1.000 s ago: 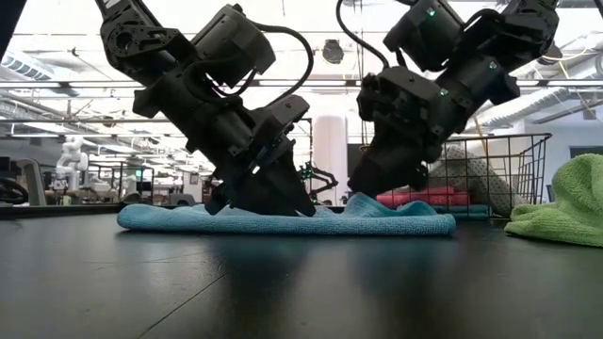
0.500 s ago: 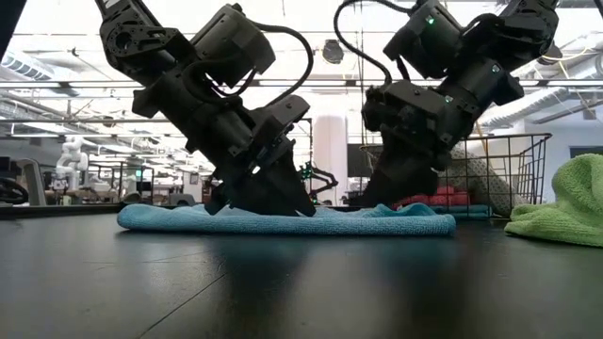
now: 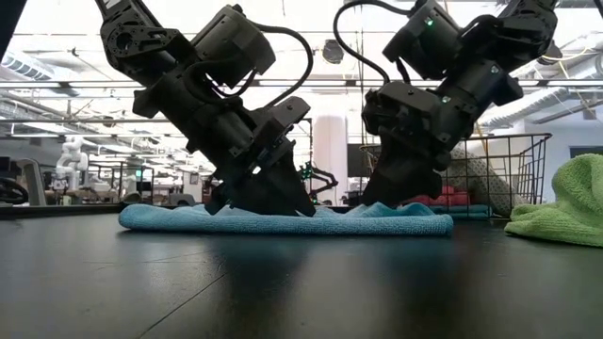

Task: Fold microfiber towels
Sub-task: Fold the blue towel

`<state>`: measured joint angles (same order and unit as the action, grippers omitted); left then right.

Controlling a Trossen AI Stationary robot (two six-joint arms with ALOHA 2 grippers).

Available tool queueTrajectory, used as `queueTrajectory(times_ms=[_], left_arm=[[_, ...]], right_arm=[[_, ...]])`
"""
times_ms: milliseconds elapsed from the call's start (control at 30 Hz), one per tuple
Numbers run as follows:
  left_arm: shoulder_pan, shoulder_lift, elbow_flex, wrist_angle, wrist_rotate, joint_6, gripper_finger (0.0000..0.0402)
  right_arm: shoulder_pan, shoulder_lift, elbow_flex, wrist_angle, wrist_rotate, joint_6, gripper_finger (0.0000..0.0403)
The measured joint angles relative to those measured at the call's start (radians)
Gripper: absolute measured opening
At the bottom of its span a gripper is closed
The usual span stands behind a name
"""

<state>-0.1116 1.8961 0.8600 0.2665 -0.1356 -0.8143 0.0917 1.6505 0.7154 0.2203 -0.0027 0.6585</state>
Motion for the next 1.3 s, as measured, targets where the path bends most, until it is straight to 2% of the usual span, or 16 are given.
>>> queueTrajectory(times_ms=[167, 233, 433, 567, 800, 933, 1100, 1300], left_arm=[[0.0, 0.0, 0.0, 0.0, 0.0, 0.002, 0.0127], [0.0, 0.0, 0.0, 0.0, 0.0, 0.01, 0.0127], [0.0, -0.042, -0.004, -0.026, 0.003, 0.029, 0.0127], [0.0, -0.146, -0.001, -0.071, -0.034, 0.06, 0.0127], [0.0, -0.3, -0.002, -0.266, -0.081, 0.078, 0.0126], [0.0, -0.318, -0.002, -0.338, -0.093, 0.074, 0.0126], [0.0, -0.319, -0.002, -0.352, -0.094, 0.052, 0.0126], [0.0, -0.319, -0.002, -0.348, -0.099, 0.046, 0.0126]], right_arm=[[-0.006, 0.0, 0.0, 0.002, 0.001, -0.011, 0.0026], [-0.007, 0.0, 0.0, 0.022, 0.001, -0.03, 0.0008], [-0.007, 0.0, 0.0, 0.067, 0.001, -0.034, 0.0003], [-0.007, -0.002, 0.001, 0.056, 0.001, -0.051, 0.0002], [-0.028, -0.069, 0.002, 0.023, 0.021, -0.097, 0.0001], [-0.054, -0.143, 0.002, -0.041, 0.075, -0.152, 0.0001], [-0.099, -0.213, 0.001, -0.165, 0.134, -0.229, 0.0001], [-0.148, -0.226, 0.0, -0.258, 0.137, -0.293, 0.0]])
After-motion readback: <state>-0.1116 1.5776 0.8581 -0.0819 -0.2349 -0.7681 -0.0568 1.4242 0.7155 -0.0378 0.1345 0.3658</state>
